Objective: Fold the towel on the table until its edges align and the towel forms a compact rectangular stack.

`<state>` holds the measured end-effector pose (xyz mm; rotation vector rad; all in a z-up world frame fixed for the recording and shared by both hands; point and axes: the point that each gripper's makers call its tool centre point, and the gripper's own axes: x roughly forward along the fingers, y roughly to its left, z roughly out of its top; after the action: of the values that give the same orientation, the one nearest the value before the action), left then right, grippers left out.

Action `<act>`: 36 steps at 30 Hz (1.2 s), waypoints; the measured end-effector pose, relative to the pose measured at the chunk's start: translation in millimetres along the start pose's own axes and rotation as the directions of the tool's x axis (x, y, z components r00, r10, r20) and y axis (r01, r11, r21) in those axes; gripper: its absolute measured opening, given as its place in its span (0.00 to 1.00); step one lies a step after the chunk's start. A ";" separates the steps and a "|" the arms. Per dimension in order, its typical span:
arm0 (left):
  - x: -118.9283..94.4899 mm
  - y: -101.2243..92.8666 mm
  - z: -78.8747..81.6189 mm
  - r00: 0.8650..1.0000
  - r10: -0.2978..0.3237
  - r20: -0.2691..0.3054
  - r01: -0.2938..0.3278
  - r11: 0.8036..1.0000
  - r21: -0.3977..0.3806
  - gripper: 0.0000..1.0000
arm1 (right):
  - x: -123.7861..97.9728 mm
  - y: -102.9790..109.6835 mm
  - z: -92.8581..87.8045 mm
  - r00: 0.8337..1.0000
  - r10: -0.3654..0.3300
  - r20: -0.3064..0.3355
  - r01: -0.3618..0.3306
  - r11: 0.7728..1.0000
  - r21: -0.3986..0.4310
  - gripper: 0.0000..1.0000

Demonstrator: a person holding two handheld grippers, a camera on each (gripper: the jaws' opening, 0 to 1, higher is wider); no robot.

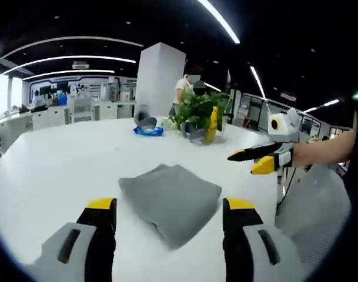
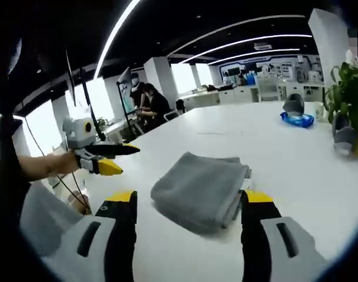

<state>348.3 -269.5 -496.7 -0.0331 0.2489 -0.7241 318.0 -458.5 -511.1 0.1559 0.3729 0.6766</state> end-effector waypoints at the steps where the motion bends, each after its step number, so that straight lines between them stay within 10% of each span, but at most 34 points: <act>1: -9.2 -2.9 7.2 0.999 0.018 0.029 -0.018 1.000 -0.008 0.95 | -8.6 2.8 2.5 1.000 -0.012 0.003 0.012 1.000 0.002 0.77; 9: -69.9 -45.3 3.7 0.996 0.070 0.046 -0.073 0.996 0.057 0.99 | -75.1 17.3 33.9 0.969 -0.169 0.182 0.180 0.983 -0.045 0.99; 16: -76.6 -51.9 -12.6 0.997 0.083 0.008 -0.083 0.996 0.045 0.99 | -86.8 12.4 6.5 0.961 -0.274 0.043 0.274 0.919 -0.282 0.95; 22: -65.6 -75.7 2.0 0.994 0.058 0.097 -0.062 0.997 0.037 0.99 | -93.9 2.7 -4.9 0.944 -0.328 -0.038 0.266 0.823 -0.502 0.79; 29: -68.5 -68.6 -7.2 0.992 0.104 0.072 -0.114 0.983 0.146 0.99 | -105.2 -6.3 -17.2 0.960 -0.279 0.004 0.265 0.909 -0.321 0.77; 36: -69.7 -56.5 -22.3 0.987 0.163 -0.013 -0.157 0.969 0.192 0.99 | -110.1 -12.8 -29.7 0.964 -0.267 0.012 0.262 0.936 -0.234 0.74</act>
<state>255.9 -264.7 -496.9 0.1786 0.2063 -0.5853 235.1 -537.8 -510.4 -0.1243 0.3235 0.4508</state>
